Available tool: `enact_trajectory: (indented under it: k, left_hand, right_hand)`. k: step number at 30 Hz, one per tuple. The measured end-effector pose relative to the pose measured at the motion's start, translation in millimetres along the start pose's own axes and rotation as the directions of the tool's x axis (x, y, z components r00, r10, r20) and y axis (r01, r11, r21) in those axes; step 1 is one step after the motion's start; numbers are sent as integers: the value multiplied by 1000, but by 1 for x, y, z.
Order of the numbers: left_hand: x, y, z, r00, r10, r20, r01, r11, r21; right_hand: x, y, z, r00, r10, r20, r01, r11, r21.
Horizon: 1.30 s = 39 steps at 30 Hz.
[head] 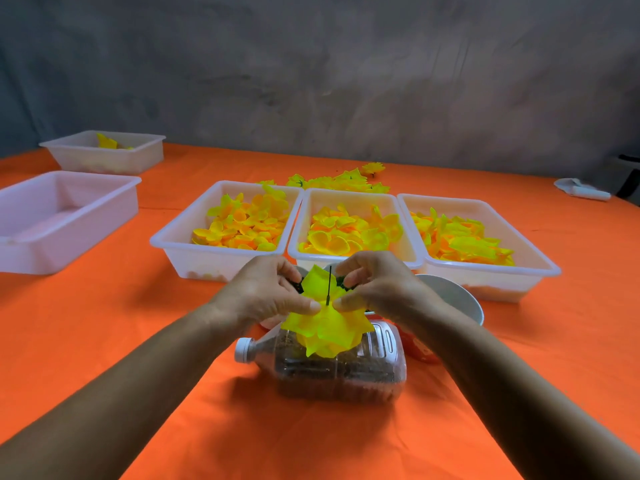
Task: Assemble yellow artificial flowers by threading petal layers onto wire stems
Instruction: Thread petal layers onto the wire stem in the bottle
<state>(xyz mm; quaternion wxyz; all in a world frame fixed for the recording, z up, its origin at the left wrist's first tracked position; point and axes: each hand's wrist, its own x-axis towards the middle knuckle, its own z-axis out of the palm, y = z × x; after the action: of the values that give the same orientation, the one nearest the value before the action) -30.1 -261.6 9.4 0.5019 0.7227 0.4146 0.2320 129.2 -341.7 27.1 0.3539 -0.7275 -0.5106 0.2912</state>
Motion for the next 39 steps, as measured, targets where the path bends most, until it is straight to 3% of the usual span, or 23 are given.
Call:
enact_trajectory:
  k: [4, 7, 13, 22, 29, 34, 39]
  left_hand:
    - [-8, -1, 4, 944, 312, -106, -293, 942, 163]
    - [-9, -1, 6, 905, 421, -58, -412, 902, 126]
    - [-7, -7, 13, 898, 434, -73, -427, 899, 99]
    - [-3, -17, 15, 857, 514, -41, -514, 858, -7]
    - [1, -26, 16, 850, 525, -43, -526, 849, -51]
    - [0, -26, 17, 851, 523, -49, -524, 852, 1]
    - [2, -13, 13, 832, 554, 43, -555, 828, 83]
  right_hand:
    - [-10, 2, 4, 964, -227, -141, 204, 966, -162]
    - [-14, 5, 5, 969, -230, -97, 219, 970, -106]
    - [-15, 12, 4, 986, -161, -42, 163, 985, 47]
    - [-13, 26, 9, 967, -253, -25, 253, 951, 176]
    - [-12, 32, 13, 970, -244, -18, 240, 932, 273]
    - [-16, 35, 15, 974, -224, -27, 220, 914, 340]
    - [-12, 40, 2, 980, -195, -38, 197, 934, 299]
